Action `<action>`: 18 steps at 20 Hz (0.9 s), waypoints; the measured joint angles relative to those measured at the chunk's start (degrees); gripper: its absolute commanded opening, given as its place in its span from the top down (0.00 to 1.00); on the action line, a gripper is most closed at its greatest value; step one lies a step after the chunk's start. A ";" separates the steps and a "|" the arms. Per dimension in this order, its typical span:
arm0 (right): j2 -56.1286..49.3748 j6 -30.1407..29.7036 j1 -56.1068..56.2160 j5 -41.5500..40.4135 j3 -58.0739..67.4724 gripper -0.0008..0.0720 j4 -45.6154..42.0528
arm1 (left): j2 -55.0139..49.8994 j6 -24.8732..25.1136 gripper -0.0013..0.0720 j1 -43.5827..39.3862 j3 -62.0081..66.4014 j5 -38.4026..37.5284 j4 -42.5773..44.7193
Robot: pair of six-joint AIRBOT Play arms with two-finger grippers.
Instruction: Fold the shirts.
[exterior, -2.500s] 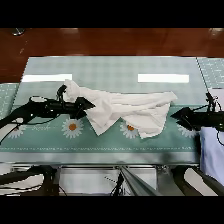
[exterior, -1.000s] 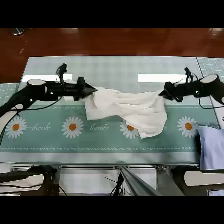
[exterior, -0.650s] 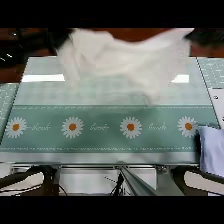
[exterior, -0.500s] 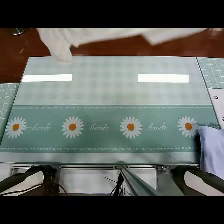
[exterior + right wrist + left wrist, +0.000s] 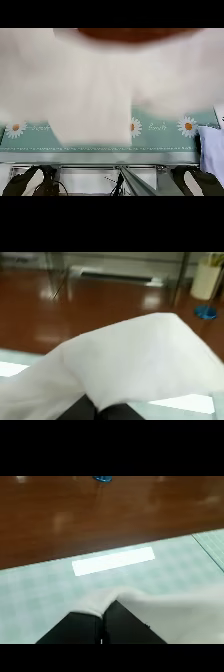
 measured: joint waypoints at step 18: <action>-5.75 4.35 0.00 -18.49 -59.58 0.96 -7.76 | -15.26 3.17 0.95 -2.91 -36.48 20.11 2.01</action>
